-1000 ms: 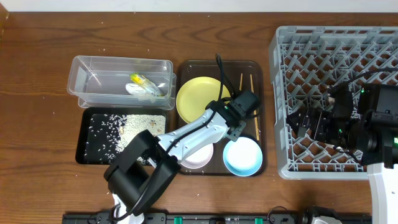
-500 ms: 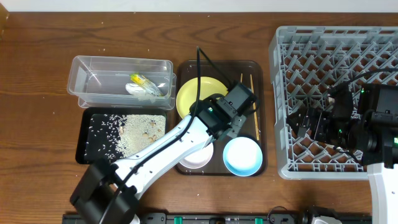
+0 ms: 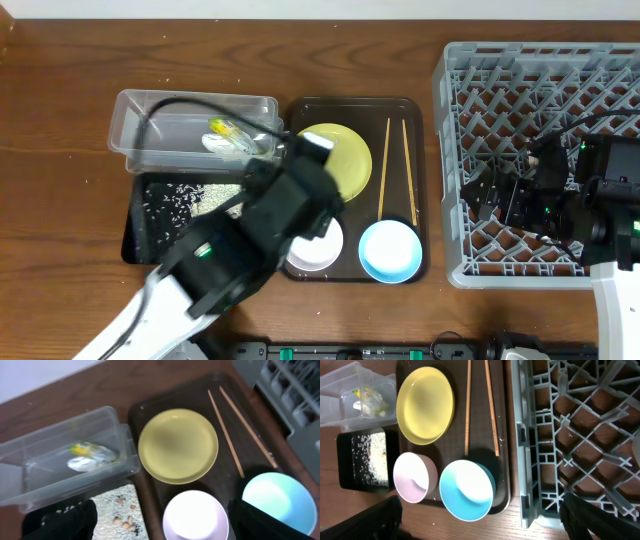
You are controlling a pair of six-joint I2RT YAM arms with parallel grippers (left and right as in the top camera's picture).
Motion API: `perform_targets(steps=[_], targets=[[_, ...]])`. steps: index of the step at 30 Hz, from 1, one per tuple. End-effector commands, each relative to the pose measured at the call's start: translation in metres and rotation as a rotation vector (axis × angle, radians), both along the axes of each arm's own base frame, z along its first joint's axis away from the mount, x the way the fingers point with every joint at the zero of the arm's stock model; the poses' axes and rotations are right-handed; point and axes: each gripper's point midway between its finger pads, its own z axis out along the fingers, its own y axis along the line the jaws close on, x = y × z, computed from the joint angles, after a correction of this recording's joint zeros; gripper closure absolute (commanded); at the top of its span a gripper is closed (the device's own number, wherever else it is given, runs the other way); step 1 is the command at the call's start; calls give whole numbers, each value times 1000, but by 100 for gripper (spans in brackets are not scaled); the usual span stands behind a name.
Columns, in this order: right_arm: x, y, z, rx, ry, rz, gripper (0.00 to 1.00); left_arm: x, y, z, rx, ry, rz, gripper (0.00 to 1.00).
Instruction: Sort waste into correct bins and load items into the dishwasher rack
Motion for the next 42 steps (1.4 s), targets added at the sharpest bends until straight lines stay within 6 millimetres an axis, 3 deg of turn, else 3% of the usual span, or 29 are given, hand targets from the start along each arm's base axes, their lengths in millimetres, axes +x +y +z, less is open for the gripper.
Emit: perform_targets(steps=[1,6,11,15,19,21,29,42], targets=[[0,1,1,-5,-6,10,1,-6,13,20,-37,-56,23,13],[0,1,1,-5,-7,10,1,-14,22,35,-85,-98,23,12],[0,1,1,-5,-7,10,1,-20,33,34,-40,-97,23,12],[0,1,1,-5,-7,10,1,-8,44,43,-56,-166,72,11],[0,1,1,-5,-7,10,1,13,63,64,-256,-287,155,11],[0,1,1,-5,-6,10,1,16,72,65,-344,-318,155,11],[0,1,1,-5,-6,10,1,10,126,23,-415,-451,267,11],[0,1,1,-5,-7,10,1,-6,148,-53,-435,-574,305,10]])
